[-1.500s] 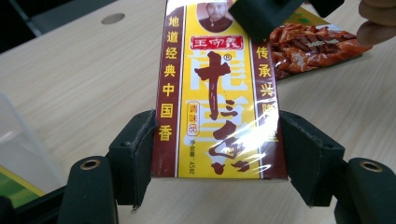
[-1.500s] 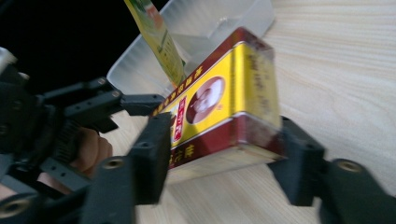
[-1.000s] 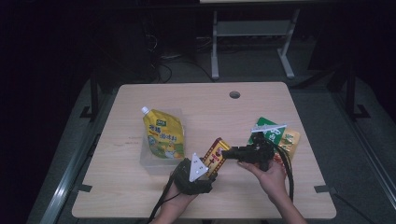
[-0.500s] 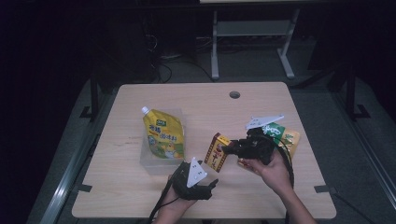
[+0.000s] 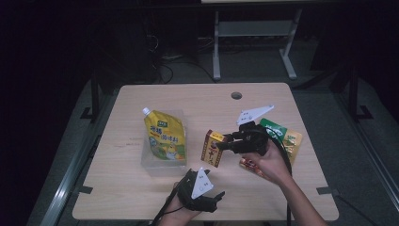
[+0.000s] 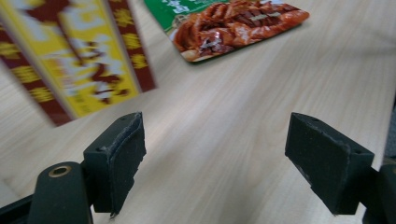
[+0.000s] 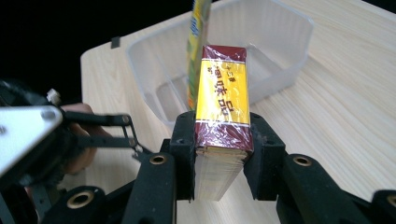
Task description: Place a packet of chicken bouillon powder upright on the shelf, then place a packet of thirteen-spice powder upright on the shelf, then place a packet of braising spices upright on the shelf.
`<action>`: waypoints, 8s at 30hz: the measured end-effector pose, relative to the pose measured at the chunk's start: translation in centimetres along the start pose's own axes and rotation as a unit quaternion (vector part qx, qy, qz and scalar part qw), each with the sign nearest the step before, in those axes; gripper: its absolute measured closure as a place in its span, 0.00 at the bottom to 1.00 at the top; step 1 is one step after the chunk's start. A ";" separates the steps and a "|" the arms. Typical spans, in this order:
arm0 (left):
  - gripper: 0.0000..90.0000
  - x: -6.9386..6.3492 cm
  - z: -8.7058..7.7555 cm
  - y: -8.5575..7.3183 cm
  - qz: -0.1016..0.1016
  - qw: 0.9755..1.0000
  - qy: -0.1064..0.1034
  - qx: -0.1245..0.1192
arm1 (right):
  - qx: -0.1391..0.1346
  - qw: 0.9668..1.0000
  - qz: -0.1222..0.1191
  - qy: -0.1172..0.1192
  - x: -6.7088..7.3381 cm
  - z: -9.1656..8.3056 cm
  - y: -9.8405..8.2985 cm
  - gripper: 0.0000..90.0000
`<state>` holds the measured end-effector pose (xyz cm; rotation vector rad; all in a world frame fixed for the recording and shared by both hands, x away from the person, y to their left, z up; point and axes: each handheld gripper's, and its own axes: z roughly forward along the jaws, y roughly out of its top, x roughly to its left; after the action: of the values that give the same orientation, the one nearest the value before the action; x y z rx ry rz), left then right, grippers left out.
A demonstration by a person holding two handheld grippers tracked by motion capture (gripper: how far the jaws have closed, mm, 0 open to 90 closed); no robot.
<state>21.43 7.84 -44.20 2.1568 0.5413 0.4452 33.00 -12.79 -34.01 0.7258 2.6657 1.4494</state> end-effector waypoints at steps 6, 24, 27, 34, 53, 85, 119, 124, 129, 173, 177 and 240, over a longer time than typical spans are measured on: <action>0.22 -0.3 0.3 0.0 0.011 1.000 -0.015 0.002 | -0.001 0.999 -0.034 0.022 0.5 0.4 1.6 0.74; 0.23 -0.4 0.3 -0.1 0.014 1.000 -0.023 0.003 | 0.002 0.992 -0.100 0.071 2.3 3.1 5.5 0.74; 0.23 -0.5 0.3 -0.1 0.013 1.000 -0.023 0.001 | 0.005 0.992 -0.104 0.074 2.3 3.8 5.9 0.74; 0.23 -0.6 0.3 -0.1 0.018 0.999 -0.026 0.002 | 0.004 0.989 -0.118 0.085 2.5 5.0 6.5 0.74; 0.23 -0.7 0.2 -0.1 0.016 0.999 -0.030 0.001 | 0.022 0.985 -0.131 0.106 3.3 9.2 7.7 0.74; 0.23 -1.0 0.3 -0.1 0.015 0.999 -0.035 -0.001 | 0.063 0.982 -0.148 0.096 4.3 14.1 6.6 0.74; 0.23 -1.0 0.4 -0.2 0.011 0.999 -0.039 -0.001 | 0.049 0.987 -0.126 0.086 4.1 12.5 5.9 0.59; 0.23 -0.9 0.4 -0.2 0.020 0.999 -0.038 0.006 | 0.040 0.989 -0.117 0.082 3.7 11.1 5.7 0.58; 0.23 -0.9 0.4 -0.2 0.023 0.999 -0.038 0.008 | 0.035 0.990 -0.112 0.076 3.3 9.9 5.4 0.56; 0.37 1.4 2.3 1.8 -0.006 0.999 -0.046 0.012 | 0.000 0.998 0.053 -0.036 -4.2 -3.2 -2.7 0.34; 0.37 1.6 2.6 2.2 -0.007 0.999 -0.049 0.013 | -0.001 0.997 0.062 -0.050 -4.6 -4.0 -3.7 0.32; 0.82 2.6 12.1 8.6 -0.013 0.997 -0.073 0.037 | 0.045 0.946 0.243 -0.208 -10.9 -9.5 -13.5 0.40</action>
<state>31.49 -3.40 -43.94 2.2290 0.5091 0.2539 35.26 -30.93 -41.54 1.5847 2.3261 1.0748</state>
